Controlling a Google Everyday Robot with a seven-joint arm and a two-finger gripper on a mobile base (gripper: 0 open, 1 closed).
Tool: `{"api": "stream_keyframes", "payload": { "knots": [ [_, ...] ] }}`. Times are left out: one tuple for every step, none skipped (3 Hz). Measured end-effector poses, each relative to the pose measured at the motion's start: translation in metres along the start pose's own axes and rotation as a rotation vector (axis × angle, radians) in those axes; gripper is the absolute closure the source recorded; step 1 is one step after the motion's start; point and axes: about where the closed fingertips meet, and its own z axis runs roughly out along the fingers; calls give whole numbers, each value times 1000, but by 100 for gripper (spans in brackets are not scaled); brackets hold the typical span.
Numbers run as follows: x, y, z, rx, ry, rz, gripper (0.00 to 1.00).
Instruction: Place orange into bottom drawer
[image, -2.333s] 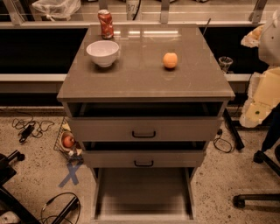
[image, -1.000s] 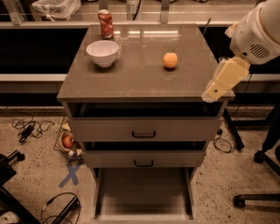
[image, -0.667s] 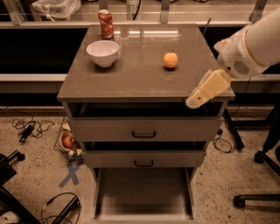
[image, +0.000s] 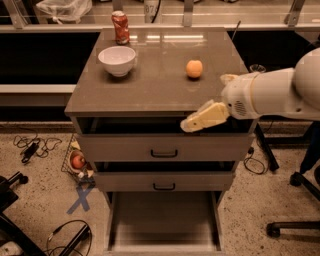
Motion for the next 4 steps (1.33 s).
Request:
{"api": "stream_keyframes", "payload": {
  "knots": [
    [-4, -33, 8, 108, -124, 52, 0],
    [-3, -83, 2, 231, -194, 79, 0],
    [-4, -82, 3, 231, -195, 80, 0],
    [-6, -106, 46, 222, -283, 124, 0]
  ]
}}
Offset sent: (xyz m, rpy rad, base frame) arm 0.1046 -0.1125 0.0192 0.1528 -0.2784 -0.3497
